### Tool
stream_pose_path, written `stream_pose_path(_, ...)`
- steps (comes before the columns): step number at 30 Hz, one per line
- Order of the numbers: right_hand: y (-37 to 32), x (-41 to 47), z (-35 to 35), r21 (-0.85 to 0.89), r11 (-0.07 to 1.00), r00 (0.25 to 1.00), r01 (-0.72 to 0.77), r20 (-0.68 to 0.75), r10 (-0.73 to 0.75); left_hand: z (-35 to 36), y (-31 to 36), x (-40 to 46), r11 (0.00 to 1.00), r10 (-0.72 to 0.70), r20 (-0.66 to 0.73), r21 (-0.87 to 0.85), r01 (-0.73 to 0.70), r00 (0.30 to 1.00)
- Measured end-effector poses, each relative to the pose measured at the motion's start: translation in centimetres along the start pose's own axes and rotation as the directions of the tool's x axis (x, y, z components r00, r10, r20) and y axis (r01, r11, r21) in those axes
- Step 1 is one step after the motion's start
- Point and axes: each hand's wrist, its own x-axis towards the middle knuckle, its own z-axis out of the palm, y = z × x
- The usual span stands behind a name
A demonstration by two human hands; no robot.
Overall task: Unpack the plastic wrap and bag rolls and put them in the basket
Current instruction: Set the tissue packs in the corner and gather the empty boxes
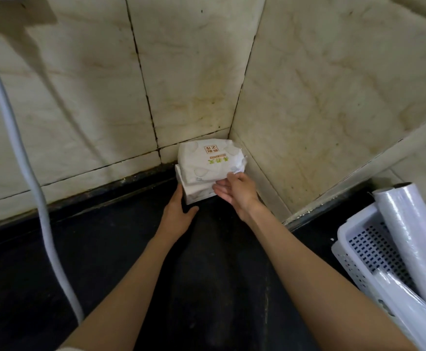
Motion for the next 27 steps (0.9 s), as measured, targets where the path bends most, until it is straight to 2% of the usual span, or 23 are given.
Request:
stream_pose_path(3, -0.3, -0.9, -0.3, -0.105, 0.994, 0.999, -0.032, 0.024, 0.035, -0.6, 0.5, 0.1, 0.995, -0.027, 0.051, 0.102, 0.021, 0.998)
stream_pose_path(5, -0.1, -2.1, -1.2, -0.245, 0.968, 0.999, -0.042, -0.001, 0.043, -0.9, 1.1, -0.6, 0.988, -0.046, 0.086, 0.153, 0.032, 0.995)
stream_pose_path(7, 0.5, -3.9, -2.6, -0.395, 0.919, 0.998, -0.01, -0.059, -0.015, -1.0, 1.8, -1.9, 0.979, -0.055, 0.089, 0.199, 0.036, 0.995)
stream_pose_path(9, 1.5, -6.0, -4.6, -0.555, 0.828, 0.986, 0.082, -0.074, -0.147, -0.8, 2.5, -3.9, 0.969, -0.068, 0.085, 0.244, 0.045, 0.994)
stream_pose_path(11, 2.9, -8.8, -7.0, -0.691, 0.702, 0.969, 0.17, -0.014, -0.248, -0.1, 3.2, -6.5, 0.95, -0.063, 0.088, 0.31, 0.033, 0.994)
stream_pose_path(14, 5.0, -13.4, -11.5, -0.781, 0.584, 0.955, 0.223, 0.055, -0.291, 1.5, 4.3, -10.5, 0.938, -0.008, 0.116, 0.346, -0.033, 0.993)
stream_pose_path(17, 6.8, -18.2, -16.5, -0.831, 0.5, 0.931, 0.245, 0.058, -0.359, 4.1, 6.0, -14.2, 0.921, 0.083, 0.219, 0.356, -0.159, 0.972)
stream_pose_path(21, 9.6, -24.9, -23.9, -0.818, 0.542, 0.893, 0.191, -0.084, -0.442, 9.5, 8.2, -19.0, 0.856, 0.178, 0.417, 0.381, -0.35, 0.891)
stream_pose_path(27, 12.7, -33.0, -34.9, -0.819, 0.571, 0.761, 0.053, -0.337, -0.554, 19.2, 10.8, -26.0, 0.684, 0.249, 0.722, 0.341, -0.645, 0.646)
